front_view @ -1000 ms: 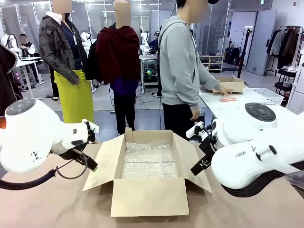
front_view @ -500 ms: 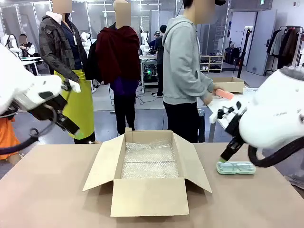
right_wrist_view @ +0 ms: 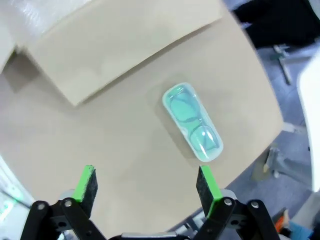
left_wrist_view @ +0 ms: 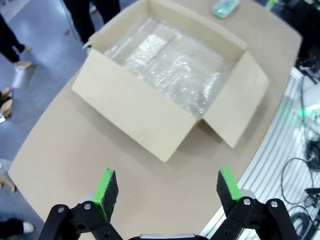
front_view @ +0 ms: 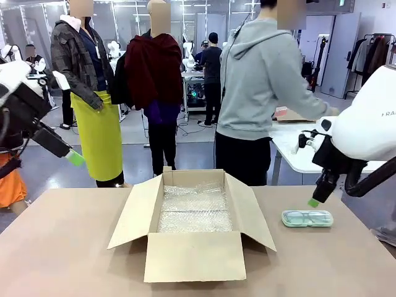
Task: Pack the glasses set securely to prepare it for shipping.
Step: Place the Glasses case inside the Package Box.
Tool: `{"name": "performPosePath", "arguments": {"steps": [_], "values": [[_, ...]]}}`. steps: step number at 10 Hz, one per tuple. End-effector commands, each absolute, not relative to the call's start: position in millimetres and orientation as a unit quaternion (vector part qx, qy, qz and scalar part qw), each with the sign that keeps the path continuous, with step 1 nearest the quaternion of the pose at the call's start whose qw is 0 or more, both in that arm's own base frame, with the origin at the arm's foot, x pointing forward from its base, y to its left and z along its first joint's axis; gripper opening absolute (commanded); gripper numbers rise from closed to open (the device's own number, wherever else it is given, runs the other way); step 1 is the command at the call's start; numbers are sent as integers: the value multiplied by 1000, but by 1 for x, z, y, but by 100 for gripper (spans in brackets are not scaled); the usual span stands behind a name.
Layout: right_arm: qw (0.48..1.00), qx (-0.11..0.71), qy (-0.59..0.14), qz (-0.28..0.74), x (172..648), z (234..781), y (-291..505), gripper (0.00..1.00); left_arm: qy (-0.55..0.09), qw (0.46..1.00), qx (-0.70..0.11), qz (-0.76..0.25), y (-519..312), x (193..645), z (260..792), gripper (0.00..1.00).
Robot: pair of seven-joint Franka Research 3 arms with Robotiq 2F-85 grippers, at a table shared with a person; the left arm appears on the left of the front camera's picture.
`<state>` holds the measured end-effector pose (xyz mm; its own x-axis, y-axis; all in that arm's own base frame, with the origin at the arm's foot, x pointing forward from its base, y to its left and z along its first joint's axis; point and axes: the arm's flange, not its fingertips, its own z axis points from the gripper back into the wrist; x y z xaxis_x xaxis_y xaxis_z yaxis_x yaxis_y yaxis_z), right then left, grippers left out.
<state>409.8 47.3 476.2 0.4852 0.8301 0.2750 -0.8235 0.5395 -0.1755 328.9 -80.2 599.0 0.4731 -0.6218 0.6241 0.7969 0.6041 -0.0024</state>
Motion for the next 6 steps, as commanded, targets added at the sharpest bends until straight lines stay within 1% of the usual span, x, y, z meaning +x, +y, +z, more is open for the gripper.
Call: {"name": "performPosePath", "arguments": {"steps": [1, 2, 3, 4, 5, 6], "values": [[802, 4, -122, 584, 414, 480, 44, 100, -302, 821, -186, -448, -79, 310, 605, 100], [780, 15, -107, 617, 417, 479, 42, 100, -305, 816, -183, -456, -81, 303, 607, 100], [773, 14, -103, 626, 420, 476, 43, 100, -307, 821, -176, -447, -81, 302, 606, 100], [780, 6, -136, 611, 420, 476, 48, 100, -317, 833, -170, -420, -83, 303, 604, 100], [790, 7, -110, 604, 409, 473, 50, 100, -308, 825, -172, -441, -83, 305, 613, 100], [790, 7, -110, 604, 409, 473, 50, 100, -308, 825, -172, -441, -83, 305, 613, 100]]}}
